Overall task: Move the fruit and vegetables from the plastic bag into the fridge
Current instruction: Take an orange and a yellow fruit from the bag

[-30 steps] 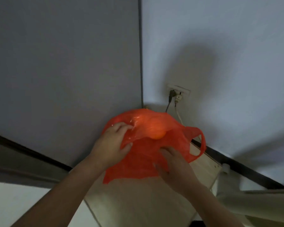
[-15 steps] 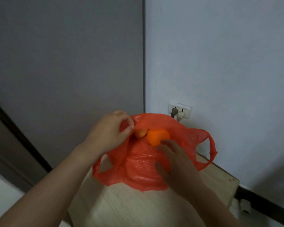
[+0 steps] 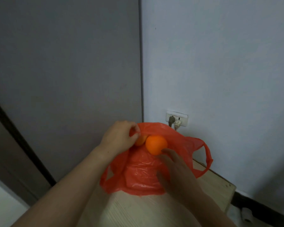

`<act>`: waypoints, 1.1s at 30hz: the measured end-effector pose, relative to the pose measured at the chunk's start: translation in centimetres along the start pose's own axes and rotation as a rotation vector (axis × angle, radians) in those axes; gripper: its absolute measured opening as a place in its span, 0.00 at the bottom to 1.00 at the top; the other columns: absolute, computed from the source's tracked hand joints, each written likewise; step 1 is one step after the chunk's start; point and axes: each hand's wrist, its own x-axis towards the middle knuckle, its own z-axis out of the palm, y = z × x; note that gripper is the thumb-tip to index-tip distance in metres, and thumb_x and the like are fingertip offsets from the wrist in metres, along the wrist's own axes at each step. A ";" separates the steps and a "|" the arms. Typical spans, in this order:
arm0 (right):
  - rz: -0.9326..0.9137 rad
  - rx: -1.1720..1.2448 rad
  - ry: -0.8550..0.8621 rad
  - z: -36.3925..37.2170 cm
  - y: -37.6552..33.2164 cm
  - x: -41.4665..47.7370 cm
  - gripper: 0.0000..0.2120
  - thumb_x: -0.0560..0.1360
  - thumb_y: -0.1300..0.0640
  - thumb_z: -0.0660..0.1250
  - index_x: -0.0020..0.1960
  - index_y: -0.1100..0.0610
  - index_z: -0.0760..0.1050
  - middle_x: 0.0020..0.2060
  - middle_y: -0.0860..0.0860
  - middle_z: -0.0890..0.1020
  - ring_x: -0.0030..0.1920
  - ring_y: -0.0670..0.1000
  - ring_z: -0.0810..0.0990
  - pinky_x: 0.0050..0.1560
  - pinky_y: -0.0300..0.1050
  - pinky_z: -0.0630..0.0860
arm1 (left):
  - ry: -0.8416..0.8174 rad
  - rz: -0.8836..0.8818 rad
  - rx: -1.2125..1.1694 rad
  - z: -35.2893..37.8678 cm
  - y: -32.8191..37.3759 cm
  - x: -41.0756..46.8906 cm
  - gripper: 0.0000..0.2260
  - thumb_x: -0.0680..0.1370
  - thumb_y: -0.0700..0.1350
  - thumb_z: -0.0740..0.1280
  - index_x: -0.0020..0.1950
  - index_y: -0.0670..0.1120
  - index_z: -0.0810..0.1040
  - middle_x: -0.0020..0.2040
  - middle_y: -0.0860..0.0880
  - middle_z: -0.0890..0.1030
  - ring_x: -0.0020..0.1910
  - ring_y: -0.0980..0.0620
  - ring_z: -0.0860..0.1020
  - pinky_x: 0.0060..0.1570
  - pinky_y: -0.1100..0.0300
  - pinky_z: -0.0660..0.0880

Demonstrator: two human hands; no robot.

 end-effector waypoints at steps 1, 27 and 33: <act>-0.001 -0.023 0.025 0.1 0.0 0.3 0.23 0.75 0.50 0.63 0.69 0.49 0.64 0.70 0.49 0.63 0.68 0.52 0.66 0.64 0.45 0.67 | 0.023 -0.021 -0.019 -0.3 0.0 0.3 0.03 0.71 0.45 0.68 0.43 0.50 0.81 0.43 0.50 0.83 0.43 0.52 0.79 0.42 0.64 0.69; -0.099 -0.319 0.107 2.3 -1.0 3.4 0.25 0.59 0.50 0.75 0.55 0.52 0.76 0.55 0.52 0.80 0.54 0.58 0.80 0.41 0.55 0.80 | 0.058 -0.031 -0.123 -0.3 -1.6 -1.2 0.03 0.72 0.45 0.70 0.39 0.51 0.80 0.38 0.57 0.81 0.36 0.65 0.76 0.38 0.77 0.66; -0.165 -0.163 0.151 2.4 -1.5 -0.2 0.16 0.70 0.50 0.62 0.57 0.49 0.73 0.60 0.51 0.76 0.58 0.53 0.76 0.48 0.49 0.79 | 0.064 -0.057 -0.141 -0.2 -1.7 -1.3 0.04 0.72 0.45 0.69 0.38 0.54 0.78 0.37 0.56 0.81 0.36 0.61 0.76 0.37 0.75 0.67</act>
